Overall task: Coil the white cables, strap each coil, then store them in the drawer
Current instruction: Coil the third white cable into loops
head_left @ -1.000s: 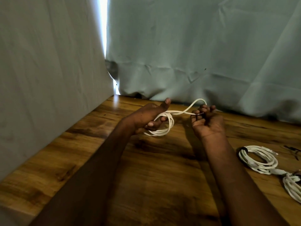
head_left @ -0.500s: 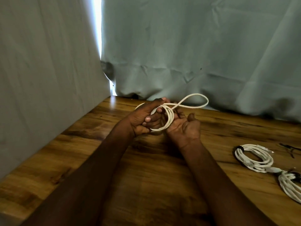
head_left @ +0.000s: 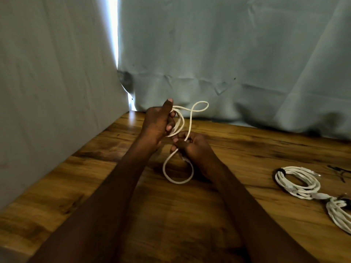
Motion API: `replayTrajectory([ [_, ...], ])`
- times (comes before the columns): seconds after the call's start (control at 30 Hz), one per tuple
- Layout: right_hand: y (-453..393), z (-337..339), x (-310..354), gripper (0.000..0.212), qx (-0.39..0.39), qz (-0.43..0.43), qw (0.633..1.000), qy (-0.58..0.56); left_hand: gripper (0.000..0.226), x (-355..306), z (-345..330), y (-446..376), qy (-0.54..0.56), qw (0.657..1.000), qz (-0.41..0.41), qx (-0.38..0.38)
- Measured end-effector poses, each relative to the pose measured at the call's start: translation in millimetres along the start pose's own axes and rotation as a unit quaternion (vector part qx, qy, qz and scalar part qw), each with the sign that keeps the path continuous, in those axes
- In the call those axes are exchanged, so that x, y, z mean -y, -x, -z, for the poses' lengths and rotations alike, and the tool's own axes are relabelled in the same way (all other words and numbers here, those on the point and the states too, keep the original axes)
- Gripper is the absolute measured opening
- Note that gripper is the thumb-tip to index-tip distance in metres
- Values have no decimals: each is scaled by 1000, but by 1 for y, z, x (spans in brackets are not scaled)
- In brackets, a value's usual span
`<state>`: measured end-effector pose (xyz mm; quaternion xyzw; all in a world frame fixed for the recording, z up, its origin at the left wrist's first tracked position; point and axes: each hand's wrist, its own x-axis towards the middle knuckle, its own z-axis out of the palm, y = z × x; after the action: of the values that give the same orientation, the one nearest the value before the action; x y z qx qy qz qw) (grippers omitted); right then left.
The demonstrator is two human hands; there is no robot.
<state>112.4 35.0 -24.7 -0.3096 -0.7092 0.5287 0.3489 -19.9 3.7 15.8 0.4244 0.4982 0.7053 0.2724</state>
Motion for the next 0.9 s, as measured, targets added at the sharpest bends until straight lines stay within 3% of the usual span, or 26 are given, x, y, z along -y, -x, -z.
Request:
replayTrajectory([
  [0.1, 3, 6, 9, 12, 10, -17, 1000, -24, 57, 11, 10, -6, -175, 978, -114, -27],
  [0.23, 9, 26, 27, 26, 88, -64, 958, -267, 57, 28, 13, -8, -314, 927, -202, 40],
  [0.3, 8, 39, 29, 41, 86, -84, 904, -410, 55, 32, 7, -6, -325, 919, -206, 83],
  [0.4, -1, 54, 18, 58, 118, -65, 762, -633, 54, 31, 2, -1, -317, 919, -179, 149],
  [0.47, -7, 67, 12, 70, 84, -20, 723, -686, 54, 25, -2, 7, -259, 940, -114, 193],
  [0.5, -10, 73, 12, 76, 60, -3, 724, -688, 54, 21, -4, 11, -219, 949, -79, 212],
  [0.53, -12, 78, 12, 80, 28, 8, 749, -662, 54, 17, -7, 14, -182, 956, -48, 225],
  [0.63, -14, 78, 8, 72, -88, -9, 894, -440, 52, 11, -11, 14, -78, 971, 18, 227],
  [0.7, -15, 67, 4, 61, -118, -21, 947, -298, 49, 10, -11, 10, -11, 973, 55, 225],
  [0.8, -8, 46, 8, 52, -116, 30, 985, -128, 43, 11, -8, 8, 84, 969, 108, 205],
  [0.9, -8, 34, 4, 39, -94, 112, 988, -58, 40, 13, -4, 3, 172, 951, 155, 207],
])
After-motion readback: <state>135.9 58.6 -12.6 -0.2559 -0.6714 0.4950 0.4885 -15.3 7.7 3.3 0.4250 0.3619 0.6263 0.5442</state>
